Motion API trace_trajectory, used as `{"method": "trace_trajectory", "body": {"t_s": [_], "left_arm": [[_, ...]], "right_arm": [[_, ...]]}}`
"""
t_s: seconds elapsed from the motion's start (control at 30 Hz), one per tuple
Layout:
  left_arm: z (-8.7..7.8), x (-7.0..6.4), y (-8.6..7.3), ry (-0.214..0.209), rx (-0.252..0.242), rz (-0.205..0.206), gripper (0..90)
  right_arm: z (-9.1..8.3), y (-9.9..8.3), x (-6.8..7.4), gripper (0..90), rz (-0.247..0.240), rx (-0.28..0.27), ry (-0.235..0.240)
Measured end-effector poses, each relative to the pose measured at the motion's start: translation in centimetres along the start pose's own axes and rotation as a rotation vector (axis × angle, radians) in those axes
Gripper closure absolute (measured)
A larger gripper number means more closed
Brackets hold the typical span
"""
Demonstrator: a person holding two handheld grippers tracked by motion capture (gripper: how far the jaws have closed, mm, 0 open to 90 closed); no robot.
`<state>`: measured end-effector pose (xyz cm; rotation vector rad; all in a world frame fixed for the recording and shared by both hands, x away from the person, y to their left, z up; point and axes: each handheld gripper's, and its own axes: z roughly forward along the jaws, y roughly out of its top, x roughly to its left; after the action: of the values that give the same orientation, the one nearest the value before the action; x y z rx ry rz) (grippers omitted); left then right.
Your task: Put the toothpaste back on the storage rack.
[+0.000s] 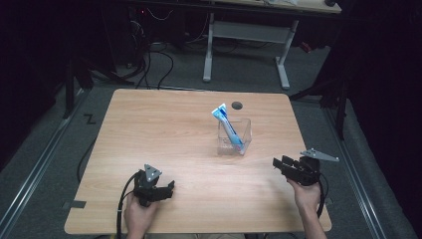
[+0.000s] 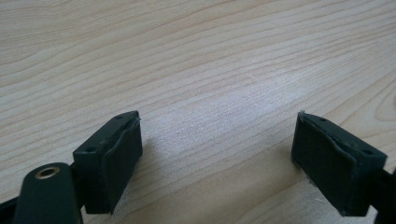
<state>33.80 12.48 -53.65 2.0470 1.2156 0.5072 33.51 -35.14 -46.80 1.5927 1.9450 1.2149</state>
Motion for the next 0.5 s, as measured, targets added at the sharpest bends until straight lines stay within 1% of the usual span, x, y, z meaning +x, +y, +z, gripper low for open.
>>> {"method": "trace_trajectory", "body": {"t_s": [0.1, 0.23, 0.33, 0.37, 0.4, 0.5], "left_arm": [[0.0, 0.0, 0.0, 0.000, -0.001, 0.000, 16.6], [0.0, 0.0, 0.0, 0.000, 0.000, 0.000, 16.6], [0.0, 0.0, 0.0, 0.000, 0.000, 0.000, 16.6], [0.0, 0.0, 0.0, 0.000, -0.001, 0.000, 16.6], [0.0, 0.0, 0.0, 0.000, -0.001, 0.000, 16.6], [0.0, 0.0, 0.0, 0.000, -0.001, 0.000, 16.6]], "right_arm": [[0.1, -0.2, 0.0, 51.6, 0.004, 0.009, -0.004], [0.3, -0.7, 0.0, 51.6, -0.007, 0.022, -0.007], [0.4, -1.1, 0.0, 51.6, -0.003, 0.036, -0.011], [0.5, -1.3, 0.0, 51.6, -0.010, 0.039, -0.012], [0.6, -1.4, 0.0, 51.6, -0.002, 0.045, -0.012], [0.7, -1.6, 0.0, 51.6, -0.001, 0.054, -0.015]]}}
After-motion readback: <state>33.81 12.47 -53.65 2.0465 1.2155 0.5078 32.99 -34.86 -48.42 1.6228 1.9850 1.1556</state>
